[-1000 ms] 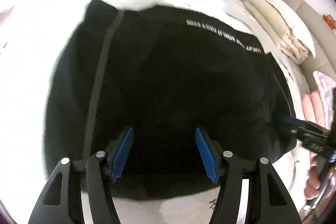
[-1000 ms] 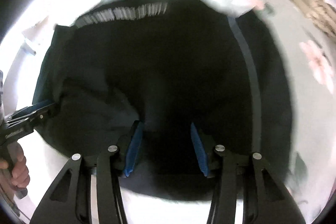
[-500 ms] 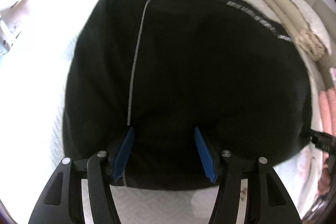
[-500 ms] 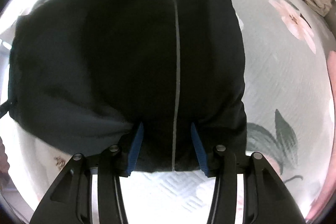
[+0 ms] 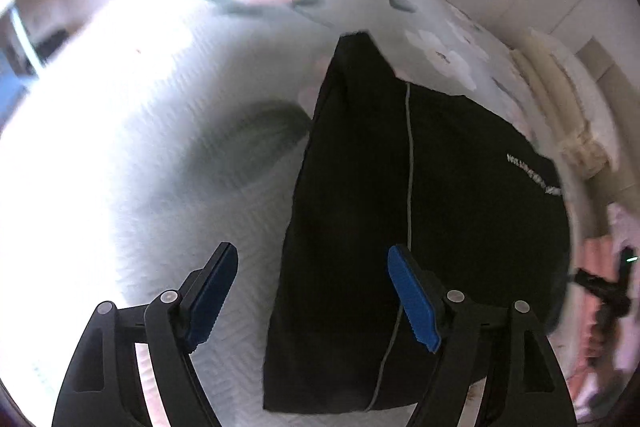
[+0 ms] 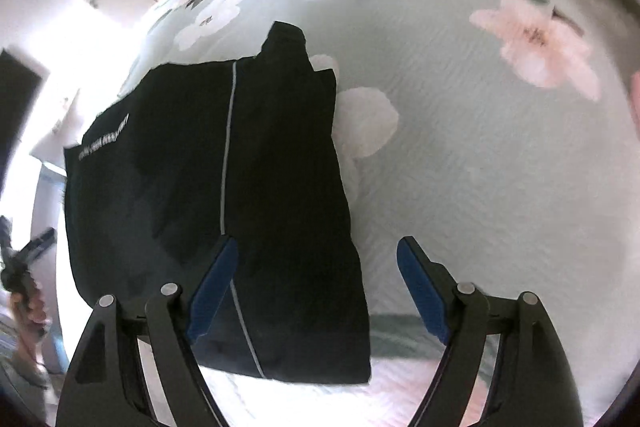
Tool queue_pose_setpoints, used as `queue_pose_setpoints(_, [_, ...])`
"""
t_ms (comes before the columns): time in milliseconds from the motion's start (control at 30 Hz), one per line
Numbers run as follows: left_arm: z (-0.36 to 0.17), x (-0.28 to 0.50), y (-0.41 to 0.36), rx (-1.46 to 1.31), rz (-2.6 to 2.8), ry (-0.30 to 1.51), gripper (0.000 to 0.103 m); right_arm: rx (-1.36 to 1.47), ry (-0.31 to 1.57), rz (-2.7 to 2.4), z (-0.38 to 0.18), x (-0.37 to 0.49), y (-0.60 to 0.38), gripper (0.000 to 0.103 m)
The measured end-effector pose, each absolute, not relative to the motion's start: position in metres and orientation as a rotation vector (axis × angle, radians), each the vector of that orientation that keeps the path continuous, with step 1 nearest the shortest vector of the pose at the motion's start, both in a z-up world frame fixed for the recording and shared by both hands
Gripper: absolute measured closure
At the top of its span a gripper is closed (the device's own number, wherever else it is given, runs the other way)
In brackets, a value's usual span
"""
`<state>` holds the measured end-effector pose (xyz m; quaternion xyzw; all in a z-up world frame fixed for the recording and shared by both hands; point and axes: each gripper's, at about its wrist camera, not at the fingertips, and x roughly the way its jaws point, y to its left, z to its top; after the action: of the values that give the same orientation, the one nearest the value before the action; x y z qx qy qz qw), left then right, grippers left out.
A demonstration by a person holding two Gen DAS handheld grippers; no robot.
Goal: Fold large clothes
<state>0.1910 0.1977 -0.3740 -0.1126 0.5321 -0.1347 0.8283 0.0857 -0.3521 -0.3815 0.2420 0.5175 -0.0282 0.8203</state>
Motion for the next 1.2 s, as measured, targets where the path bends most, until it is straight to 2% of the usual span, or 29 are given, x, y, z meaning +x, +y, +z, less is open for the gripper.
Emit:
queue_pose_setpoints(267, [-0.421, 0.232, 0.205, -0.4, -0.444, 1.237, 0.024, 0.694, 1.131, 0.02, -0.424, 0.093, -0.376, 0.019])
queue_pose_setpoints(633, [-0.472, 0.261, 0.208, -0.625, -0.588, 1.319, 0.021, 0.862, 1.119, 0.247, -0.454, 0.124, -0.384, 0.011])
queue_pose_setpoints(1200, [-0.498, 0.27, 0.203, -0.871, -0.823, 1.322, 0.02, 1.001, 1.05, 0.578, -0.471, 0.16, -0.376, 0.009])
